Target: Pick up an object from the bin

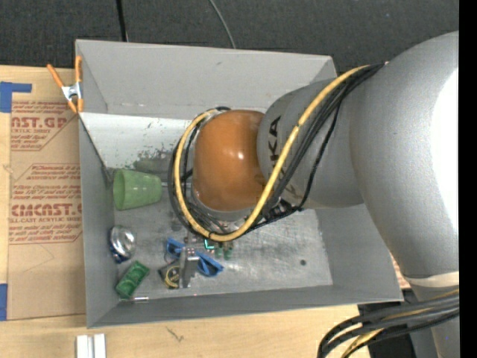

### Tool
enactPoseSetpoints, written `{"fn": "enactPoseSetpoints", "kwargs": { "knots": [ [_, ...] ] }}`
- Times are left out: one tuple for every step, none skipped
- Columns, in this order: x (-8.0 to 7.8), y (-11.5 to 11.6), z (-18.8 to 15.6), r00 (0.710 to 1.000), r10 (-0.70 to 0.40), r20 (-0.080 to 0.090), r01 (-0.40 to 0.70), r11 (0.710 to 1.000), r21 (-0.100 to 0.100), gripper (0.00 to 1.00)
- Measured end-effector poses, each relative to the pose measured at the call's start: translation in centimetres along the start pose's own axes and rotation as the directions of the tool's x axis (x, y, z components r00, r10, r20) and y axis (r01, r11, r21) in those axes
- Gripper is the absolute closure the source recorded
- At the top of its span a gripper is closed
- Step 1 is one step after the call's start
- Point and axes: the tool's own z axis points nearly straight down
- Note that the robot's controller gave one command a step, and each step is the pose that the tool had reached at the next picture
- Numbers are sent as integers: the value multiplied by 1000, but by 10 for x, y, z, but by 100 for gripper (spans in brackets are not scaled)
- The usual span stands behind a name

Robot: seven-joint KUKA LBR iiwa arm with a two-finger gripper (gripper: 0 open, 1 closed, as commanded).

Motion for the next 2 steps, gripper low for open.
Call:
{"fn": "enactPoseSetpoints", "kwargs": {
  "knots": [
    [8,-18,56,1000,0,16,0,1000,-4,0],
    [8,-18,55,1000,0,10,0,1000,-2,100]
  ]
}}
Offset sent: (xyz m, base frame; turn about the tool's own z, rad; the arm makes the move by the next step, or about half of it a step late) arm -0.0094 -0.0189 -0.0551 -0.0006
